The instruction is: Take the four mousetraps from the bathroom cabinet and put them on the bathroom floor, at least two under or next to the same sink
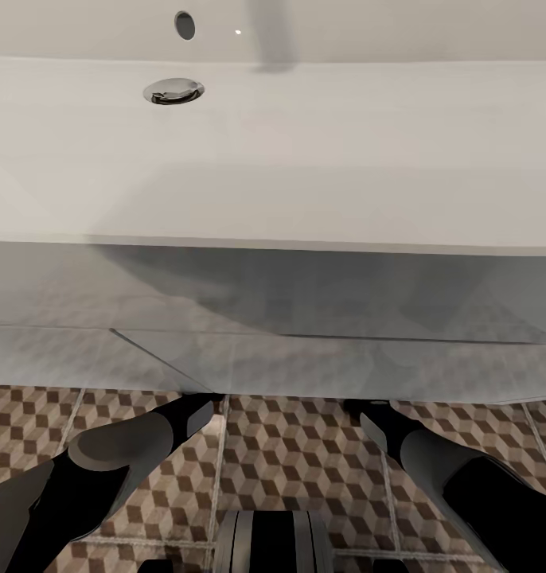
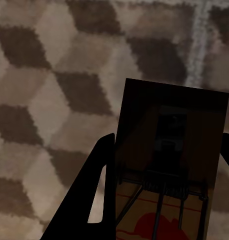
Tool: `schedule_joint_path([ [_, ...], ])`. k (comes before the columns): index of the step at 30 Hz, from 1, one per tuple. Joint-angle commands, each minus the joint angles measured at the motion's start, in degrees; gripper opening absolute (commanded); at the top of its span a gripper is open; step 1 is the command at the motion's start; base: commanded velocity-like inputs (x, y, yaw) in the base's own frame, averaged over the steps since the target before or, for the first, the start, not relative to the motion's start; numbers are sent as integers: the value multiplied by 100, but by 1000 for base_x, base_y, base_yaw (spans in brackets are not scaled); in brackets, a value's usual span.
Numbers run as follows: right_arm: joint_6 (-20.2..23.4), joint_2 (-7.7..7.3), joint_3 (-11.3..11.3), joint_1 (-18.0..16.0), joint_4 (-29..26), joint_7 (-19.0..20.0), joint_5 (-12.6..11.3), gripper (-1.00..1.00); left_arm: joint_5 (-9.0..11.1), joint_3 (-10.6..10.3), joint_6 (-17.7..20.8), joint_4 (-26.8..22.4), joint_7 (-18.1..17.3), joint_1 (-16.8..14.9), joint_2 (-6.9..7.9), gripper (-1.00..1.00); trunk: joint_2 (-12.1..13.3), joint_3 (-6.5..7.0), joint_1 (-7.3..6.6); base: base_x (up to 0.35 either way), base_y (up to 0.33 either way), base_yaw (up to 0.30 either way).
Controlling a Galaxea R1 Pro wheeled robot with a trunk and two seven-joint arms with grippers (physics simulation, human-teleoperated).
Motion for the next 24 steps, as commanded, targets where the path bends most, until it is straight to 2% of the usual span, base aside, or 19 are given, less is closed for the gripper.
schedule_joint_path([
  [1,41,-5,49,1,-21,-37,-41,-100,34,-47,-16,-18,47,-5,5,-100,-1,-3,-1,0,0,0],
  [24,-122,-7,57,-29,-87,-25,11,-100,34,-47,-40,-19,65,-5,17,-100,-1,-3,-1,0,0,0],
])
